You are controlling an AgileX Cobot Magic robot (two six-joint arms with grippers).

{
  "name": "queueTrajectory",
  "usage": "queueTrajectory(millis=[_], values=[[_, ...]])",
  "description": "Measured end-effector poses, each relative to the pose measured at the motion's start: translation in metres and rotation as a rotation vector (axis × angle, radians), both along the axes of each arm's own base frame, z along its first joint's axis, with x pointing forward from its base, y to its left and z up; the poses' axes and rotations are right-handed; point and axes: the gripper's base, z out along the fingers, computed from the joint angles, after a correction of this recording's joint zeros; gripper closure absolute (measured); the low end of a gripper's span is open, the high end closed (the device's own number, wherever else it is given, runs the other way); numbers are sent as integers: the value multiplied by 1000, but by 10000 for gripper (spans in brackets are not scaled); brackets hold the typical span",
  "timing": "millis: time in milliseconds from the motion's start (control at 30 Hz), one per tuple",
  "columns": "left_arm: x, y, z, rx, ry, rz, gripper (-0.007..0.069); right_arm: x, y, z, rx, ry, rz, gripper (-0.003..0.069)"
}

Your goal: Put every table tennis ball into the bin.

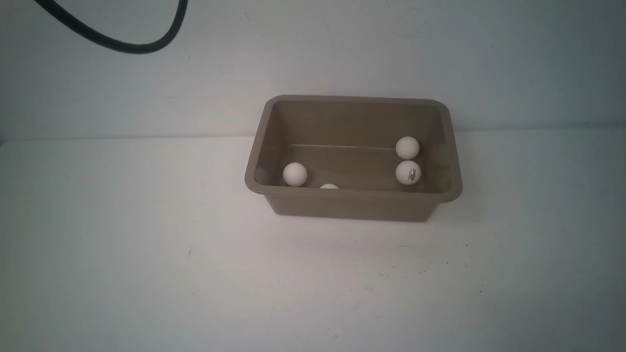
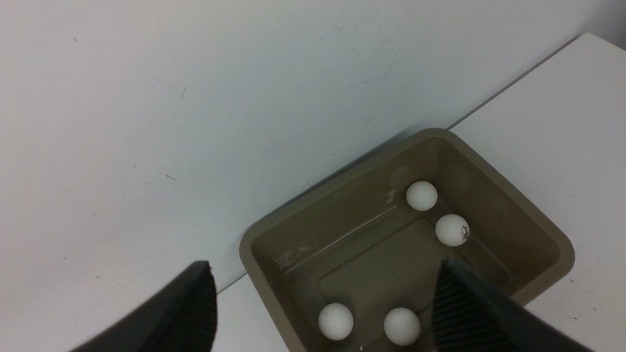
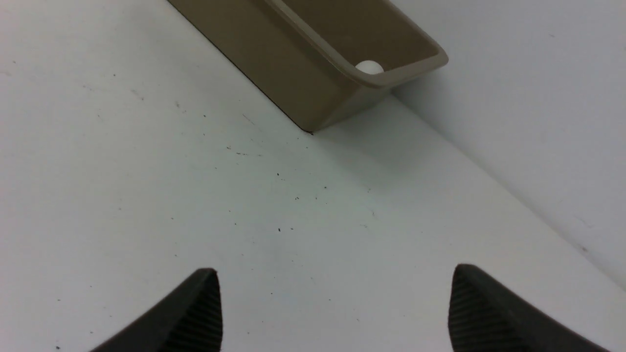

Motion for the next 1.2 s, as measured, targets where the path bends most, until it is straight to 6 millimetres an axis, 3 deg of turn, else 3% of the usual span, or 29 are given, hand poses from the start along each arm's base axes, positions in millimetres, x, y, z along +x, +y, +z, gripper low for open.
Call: queueTrajectory(millis=[167,467,833,1200], values=[[0,0,0,0,0,0,94,0,1,0,24,5,2,95],[0,0,0,-1,0,-1,94,-3,8,1,214,70,31,95],[-4,-9,4,-118,33,-62,94,-3,8,1,223,74,33,95],[0,-11,0,-113,29,-73,94,-3,8,1,226,76,33,95]])
